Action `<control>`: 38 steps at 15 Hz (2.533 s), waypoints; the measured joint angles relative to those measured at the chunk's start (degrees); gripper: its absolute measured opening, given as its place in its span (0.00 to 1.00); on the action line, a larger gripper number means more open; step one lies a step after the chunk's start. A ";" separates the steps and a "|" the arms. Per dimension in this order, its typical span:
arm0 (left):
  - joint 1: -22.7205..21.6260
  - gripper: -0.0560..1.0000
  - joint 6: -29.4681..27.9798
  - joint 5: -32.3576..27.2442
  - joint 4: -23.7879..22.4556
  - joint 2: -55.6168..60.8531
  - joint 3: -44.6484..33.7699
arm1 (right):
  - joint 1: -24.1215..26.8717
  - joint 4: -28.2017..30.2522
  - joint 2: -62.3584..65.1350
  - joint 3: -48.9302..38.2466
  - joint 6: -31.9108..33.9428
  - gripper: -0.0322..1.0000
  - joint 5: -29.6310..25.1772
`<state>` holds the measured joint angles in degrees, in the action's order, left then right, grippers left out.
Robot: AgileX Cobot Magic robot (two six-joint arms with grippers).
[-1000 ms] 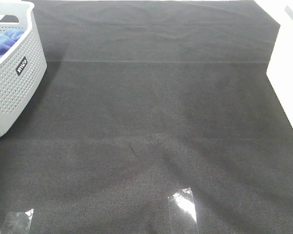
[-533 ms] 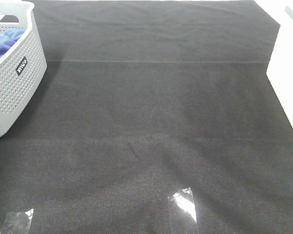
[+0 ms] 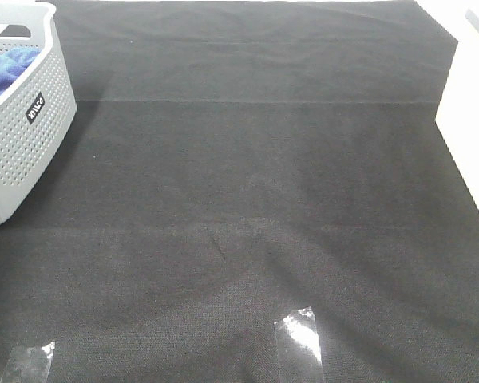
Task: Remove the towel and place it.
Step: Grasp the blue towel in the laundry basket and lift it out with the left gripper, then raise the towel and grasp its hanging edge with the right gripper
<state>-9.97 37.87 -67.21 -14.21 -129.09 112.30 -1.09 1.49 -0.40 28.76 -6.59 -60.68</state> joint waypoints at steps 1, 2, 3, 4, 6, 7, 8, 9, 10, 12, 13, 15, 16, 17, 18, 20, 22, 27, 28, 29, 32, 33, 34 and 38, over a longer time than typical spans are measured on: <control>0.00 0.06 0.17 -0.23 -0.86 0.00 0.00 | 0.00 0.00 0.00 0.00 0.00 0.71 0.00; 0.00 0.05 0.52 -0.46 -1.20 0.00 0.00 | 0.00 0.00 0.00 0.00 0.00 0.71 0.00; 0.00 0.05 0.63 -0.69 -1.32 0.11 0.00 | 0.00 0.00 0.00 0.00 0.00 0.71 0.00; 0.00 0.05 0.63 -0.69 -1.26 0.92 0.00 | 0.00 0.00 0.00 0.00 0.00 0.71 0.00; 0.06 0.05 0.69 -0.92 -0.86 4.18 0.00 | 0.00 0.00 0.00 0.00 0.00 0.71 0.00; 0.06 0.05 0.69 -0.92 -0.34 6.02 0.29 | 0.00 0.00 0.00 0.00 0.00 0.71 0.00; 0.06 0.05 0.69 -0.97 0.46 8.14 0.34 | 0.00 0.00 0.00 0.00 0.00 0.71 0.00; 0.06 0.05 0.69 -1.03 1.38 10.43 0.34 | 0.00 0.00 0.00 0.00 0.00 0.71 0.00; 0.06 0.05 0.69 -1.32 3.55 13.52 0.34 | 0.00 0.00 0.00 0.00 0.00 0.71 0.00; 0.06 0.05 0.69 -1.55 6.42 16.96 0.34 | 0.00 0.00 0.00 0.00 0.00 0.71 0.00; 0.06 0.05 0.69 -1.55 9.28 20.51 0.34 | 0.00 0.00 0.00 0.00 0.00 0.71 0.00; 0.06 0.05 0.69 -1.09 12.49 24.41 0.34 | 0.00 0.00 0.00 0.00 0.00 0.71 0.00; 0.06 0.05 0.69 -0.17 14.21 26.36 0.34 | 0.00 0.00 0.00 0.00 0.00 0.71 0.00; 0.06 0.05 0.69 0.92 14.90 28.30 0.34 | 0.00 0.00 0.00 0.00 0.00 0.71 0.00; 0.06 0.05 0.69 1.89 15.70 29.85 0.34 | 0.00 0.00 0.00 0.00 0.00 0.71 0.00; 0.06 0.05 0.69 3.38 16.50 32.89 0.34 | 0.00 0.00 0.00 0.00 0.00 0.71 0.00; 0.40 0.05 0.86 4.41 16.73 34.43 0.34 | 0.00 0.00 0.00 0.06 0.00 0.71 0.23; 11.00 0.05 5.96 13.41 16.90 40.16 0.34 | 0.00 -19.48 -10.71 1.20 -13.75 0.71 15.81; 13.52 0.05 7.56 14.27 16.90 40.39 0.34 | 0.00 -25.61 -14.95 1.20 -20.68 0.71 16.62; 16.33 0.05 9.17 14.95 16.96 40.85 0.34 | 0.00 -31.57 -19.25 1.20 -28.82 0.71 17.19; 24.98 0.05 13.58 15.70 16.96 41.77 0.34 | 0.00 -52.88 -33.98 1.20 -52.77 0.71 18.16; 28.30 0.05 15.07 15.70 16.96 41.77 0.34 | 0.00 -60.73 -38.56 1.20 -61.02 0.71 18.22; 31.40 0.05 16.79 15.64 16.96 41.77 0.34 | 0.00 -67.27 -43.03 1.20 -70.36 0.71 17.65; 43.43 0.05 23.66 15.24 17.02 41.77 0.34 | 0.00 -84.34 -59.93 3.32 -96.14 0.71 7.73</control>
<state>33.46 61.54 -51.97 2.81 -87.32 112.64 -1.09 -82.85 -60.33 32.09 -102.73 -52.94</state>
